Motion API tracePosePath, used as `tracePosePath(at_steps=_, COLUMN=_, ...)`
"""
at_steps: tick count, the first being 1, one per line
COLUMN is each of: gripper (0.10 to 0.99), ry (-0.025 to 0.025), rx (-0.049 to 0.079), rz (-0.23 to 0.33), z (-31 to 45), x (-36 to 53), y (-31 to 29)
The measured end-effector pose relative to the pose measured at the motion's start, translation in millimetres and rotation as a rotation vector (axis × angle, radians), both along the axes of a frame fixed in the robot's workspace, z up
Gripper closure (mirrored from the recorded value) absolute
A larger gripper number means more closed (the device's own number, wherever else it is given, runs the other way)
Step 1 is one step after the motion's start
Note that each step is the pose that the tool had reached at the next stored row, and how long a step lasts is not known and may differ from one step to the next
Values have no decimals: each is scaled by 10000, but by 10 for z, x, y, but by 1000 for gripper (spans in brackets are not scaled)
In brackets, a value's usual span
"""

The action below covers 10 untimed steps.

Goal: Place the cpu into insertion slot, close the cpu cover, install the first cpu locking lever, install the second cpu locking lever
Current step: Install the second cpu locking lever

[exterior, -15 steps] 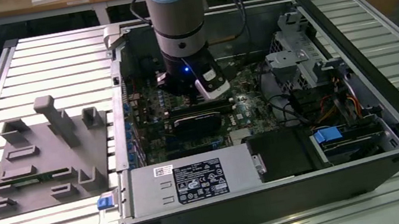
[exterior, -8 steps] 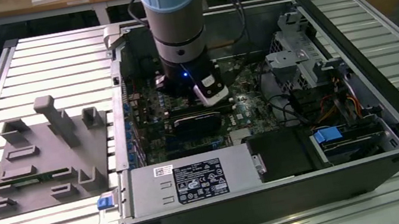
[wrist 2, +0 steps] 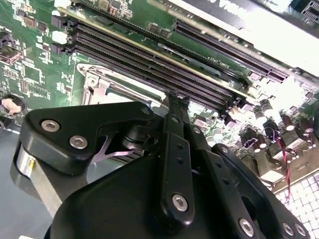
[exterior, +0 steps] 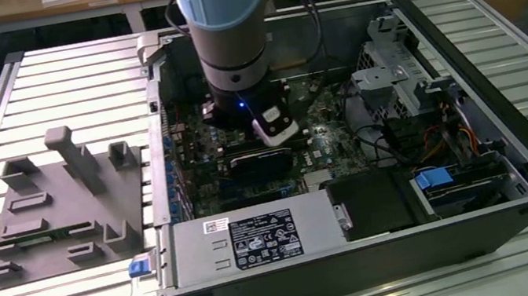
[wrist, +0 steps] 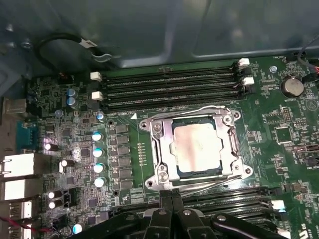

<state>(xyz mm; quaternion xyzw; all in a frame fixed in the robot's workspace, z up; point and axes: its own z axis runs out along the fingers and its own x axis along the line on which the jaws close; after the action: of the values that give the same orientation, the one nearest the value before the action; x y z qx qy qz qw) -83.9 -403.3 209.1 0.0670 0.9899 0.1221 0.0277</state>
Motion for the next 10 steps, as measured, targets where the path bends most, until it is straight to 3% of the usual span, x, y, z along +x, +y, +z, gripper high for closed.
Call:
tracePosePath(at_steps=5, gripper=980, ry=0, rx=223, rz=0, z=-29, x=-34, y=-20)
tracePosePath(at_steps=10, gripper=980, ry=0, rx=289, rz=0, z=-67, x=-72, y=-21)
